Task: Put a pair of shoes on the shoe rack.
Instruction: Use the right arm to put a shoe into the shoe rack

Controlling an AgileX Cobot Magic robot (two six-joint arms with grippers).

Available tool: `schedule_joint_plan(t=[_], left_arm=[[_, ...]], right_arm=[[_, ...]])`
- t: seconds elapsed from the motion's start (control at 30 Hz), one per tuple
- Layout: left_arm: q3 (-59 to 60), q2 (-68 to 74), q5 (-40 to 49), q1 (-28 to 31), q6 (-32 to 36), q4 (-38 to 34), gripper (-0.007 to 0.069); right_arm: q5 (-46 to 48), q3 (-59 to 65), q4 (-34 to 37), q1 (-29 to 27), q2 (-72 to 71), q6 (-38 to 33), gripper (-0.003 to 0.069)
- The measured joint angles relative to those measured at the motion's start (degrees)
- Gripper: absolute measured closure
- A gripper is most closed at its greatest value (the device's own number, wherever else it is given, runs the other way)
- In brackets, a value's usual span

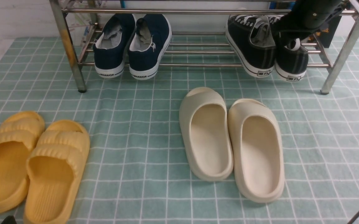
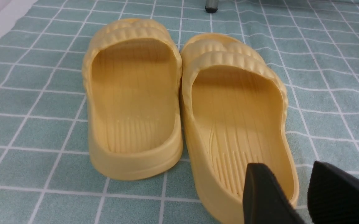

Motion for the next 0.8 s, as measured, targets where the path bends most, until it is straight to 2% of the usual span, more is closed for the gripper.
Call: schedule_joint_plan(t=[0.2, 0.33, 0.53, 0.6, 0.63, 0.8], left_arm=[[0.0, 0.0, 0.0, 0.0, 0.0, 0.0, 0.0387], [0.0, 0.0, 0.0, 0.0, 0.0, 0.0, 0.0387], [0.0, 0.0, 0.0, 0.0, 0.0, 0.0, 0.0387], [0.0, 0.0, 0.0, 0.0, 0.0, 0.0, 0.0387], [0.0, 0.0, 0.0, 0.0, 0.0, 0.0, 0.0387], [0.0, 0.0, 0.0, 0.0, 0.0, 0.0, 0.0387]], right_arm=[[1.02, 1.8, 1.24, 0.06, -3.88, -2.04, 0.0211], [1.02, 11.22, 1.24, 0.06, -8.76, -2.1, 0.0325], [0.05, 28.15, 0.82, 0.06, -13.64, -2.15, 0.0606], [-1.81, 30.01, 0.43, 0.06, -13.64, -2.15, 0.0647], [-5.88, 31.86, -0.48, 0.06, -12.98, -1.73, 0.0662], [-17.94, 32.58, -4.69, 0.06, -10.07, 2.67, 0.0664]])
